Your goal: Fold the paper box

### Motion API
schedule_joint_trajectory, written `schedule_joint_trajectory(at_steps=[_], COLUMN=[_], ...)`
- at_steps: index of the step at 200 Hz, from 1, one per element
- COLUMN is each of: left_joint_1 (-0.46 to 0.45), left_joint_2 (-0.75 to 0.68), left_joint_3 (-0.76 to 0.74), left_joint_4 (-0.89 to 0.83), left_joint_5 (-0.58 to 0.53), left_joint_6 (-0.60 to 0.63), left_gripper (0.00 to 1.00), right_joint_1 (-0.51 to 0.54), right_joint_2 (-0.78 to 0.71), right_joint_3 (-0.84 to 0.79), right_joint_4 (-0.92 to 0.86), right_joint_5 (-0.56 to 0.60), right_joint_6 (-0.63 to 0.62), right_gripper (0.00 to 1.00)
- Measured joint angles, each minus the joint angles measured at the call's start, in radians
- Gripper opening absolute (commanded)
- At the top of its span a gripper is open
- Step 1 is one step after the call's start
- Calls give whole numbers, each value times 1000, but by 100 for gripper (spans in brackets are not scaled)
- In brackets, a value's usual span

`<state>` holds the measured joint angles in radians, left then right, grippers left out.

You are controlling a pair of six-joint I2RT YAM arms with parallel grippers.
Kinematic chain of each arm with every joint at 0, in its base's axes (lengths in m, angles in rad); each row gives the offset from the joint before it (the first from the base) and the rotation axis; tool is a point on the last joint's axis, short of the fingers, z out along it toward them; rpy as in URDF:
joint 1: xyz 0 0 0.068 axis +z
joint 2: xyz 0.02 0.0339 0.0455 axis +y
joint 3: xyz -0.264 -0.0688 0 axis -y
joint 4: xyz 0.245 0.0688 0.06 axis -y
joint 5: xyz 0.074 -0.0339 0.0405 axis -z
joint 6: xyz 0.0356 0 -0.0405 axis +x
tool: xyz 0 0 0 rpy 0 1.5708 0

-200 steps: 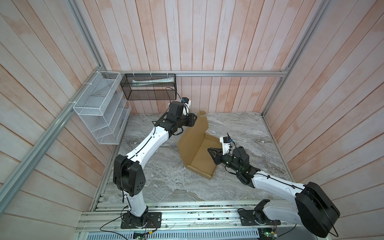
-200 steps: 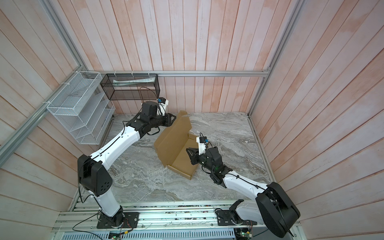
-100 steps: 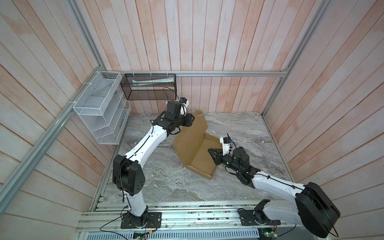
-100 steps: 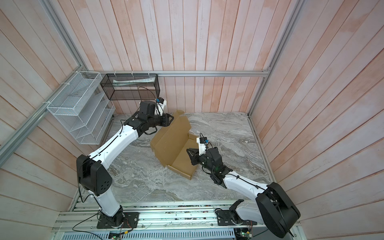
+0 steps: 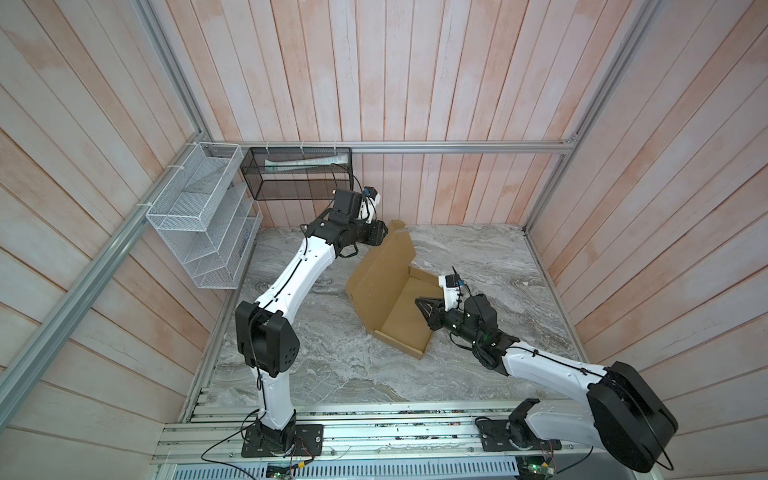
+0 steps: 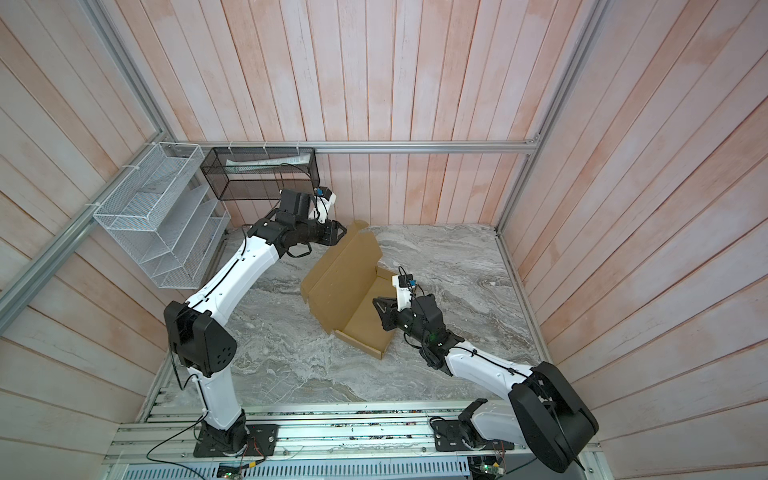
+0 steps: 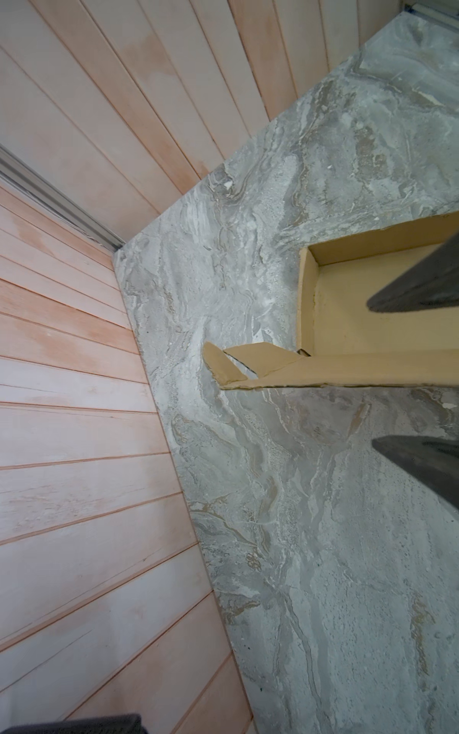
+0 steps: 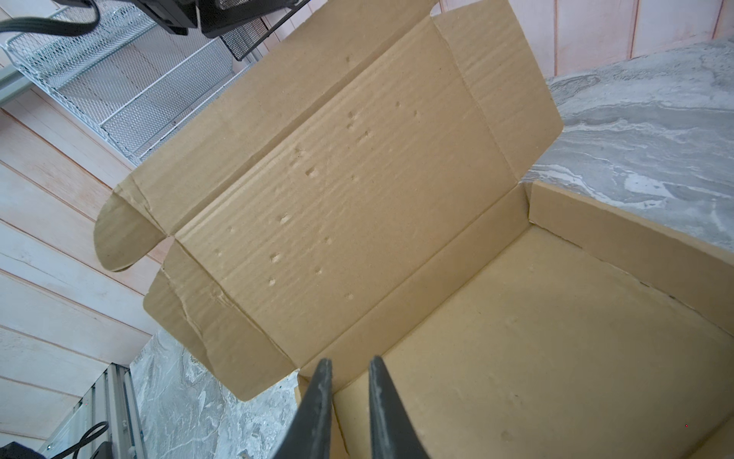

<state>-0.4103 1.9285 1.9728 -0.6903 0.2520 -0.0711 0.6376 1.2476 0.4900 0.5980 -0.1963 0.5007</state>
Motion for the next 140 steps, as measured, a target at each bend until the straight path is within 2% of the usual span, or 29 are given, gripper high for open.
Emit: schedule_joint_trajectory(at_steps=[48, 89, 140], left_joint_1=[0, 0, -4], left_joint_2=[41, 44, 44], left_joint_3=[20, 20, 19], left_joint_4=[-88, -108, -112], left_joint_5=[14, 29, 32], left_joint_6=[38, 49, 59], left_gripper=[51, 41, 34], right_joint_1=[-5, -8, -14], right_joint_2=[0, 0, -1], right_joint_3=[0, -2, -5], right_joint_4=[4, 6, 7], right_joint_5=[-11, -11, -11], right_joint_6=[0, 0, 0], right_gripper=[20, 20, 20])
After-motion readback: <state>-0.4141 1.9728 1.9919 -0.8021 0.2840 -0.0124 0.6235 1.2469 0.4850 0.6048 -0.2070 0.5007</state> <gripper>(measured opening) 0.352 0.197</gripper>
